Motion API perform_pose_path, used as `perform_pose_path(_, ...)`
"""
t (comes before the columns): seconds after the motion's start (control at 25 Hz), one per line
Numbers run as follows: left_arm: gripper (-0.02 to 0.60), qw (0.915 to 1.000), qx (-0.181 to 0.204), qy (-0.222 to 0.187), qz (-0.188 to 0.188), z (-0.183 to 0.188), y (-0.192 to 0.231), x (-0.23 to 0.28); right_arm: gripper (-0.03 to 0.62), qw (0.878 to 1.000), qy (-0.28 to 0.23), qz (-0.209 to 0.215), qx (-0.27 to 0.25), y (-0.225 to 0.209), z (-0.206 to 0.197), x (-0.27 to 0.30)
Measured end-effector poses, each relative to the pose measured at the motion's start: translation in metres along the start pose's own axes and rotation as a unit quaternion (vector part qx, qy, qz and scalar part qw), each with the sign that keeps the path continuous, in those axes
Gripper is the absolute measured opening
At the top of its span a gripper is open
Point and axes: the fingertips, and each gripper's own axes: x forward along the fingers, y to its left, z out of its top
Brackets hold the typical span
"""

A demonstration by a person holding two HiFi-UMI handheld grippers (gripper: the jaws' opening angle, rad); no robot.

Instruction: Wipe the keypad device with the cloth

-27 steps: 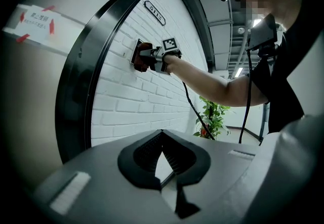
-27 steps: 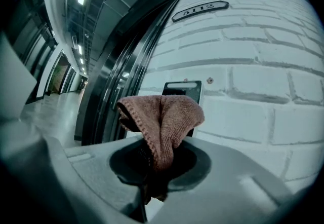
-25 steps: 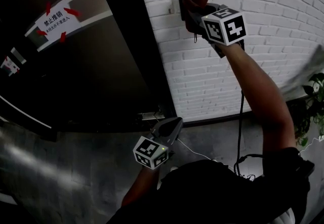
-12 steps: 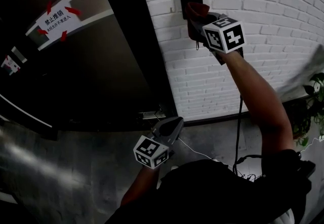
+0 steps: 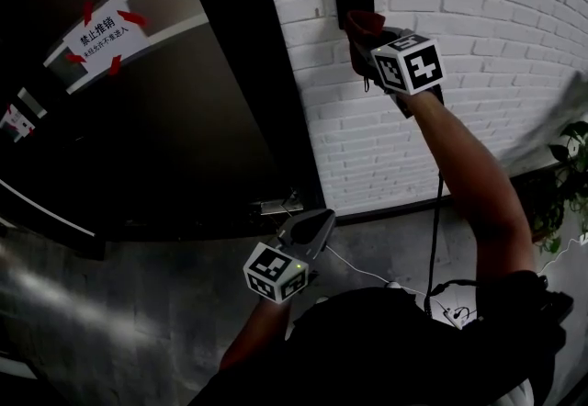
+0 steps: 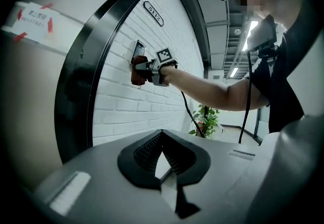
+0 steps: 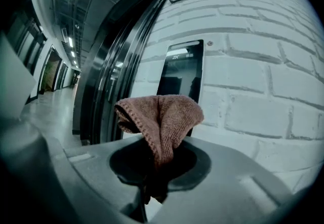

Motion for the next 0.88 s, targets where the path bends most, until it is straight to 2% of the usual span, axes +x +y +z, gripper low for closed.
perform_pose_path(0.24, 0.017, 0.9997, -0.002, 0.007, -0.025, -0.003, 0.0, -0.017, 0.046, 1.0, 0.012, -0.023, 0.004, 0.005, -0.003, -0.014)
perform_pose_path(0.44, 0.017, 0.9984, -0.004, 0.012, -0.055, -0.012, -0.001, -0.021, 0.046, 1.0, 0.0, -0.009, 0.019, 0.042, -0.026, -0.06)
perform_pose_path(0.68, 0.017, 0.9984, -0.006, 0.007, -0.055, -0.021, -0.007, -0.025, 0.046, 0.997, 0.02, 0.047, 0.055, 0.112, -0.107, -0.137)
perform_pose_path(0.88, 0.017, 0.9996, -0.009, 0.0, -0.027, -0.027, -0.031, -0.019, 0.046, 0.984, 0.054, 0.09, 0.142, 0.154, -0.194, -0.206)
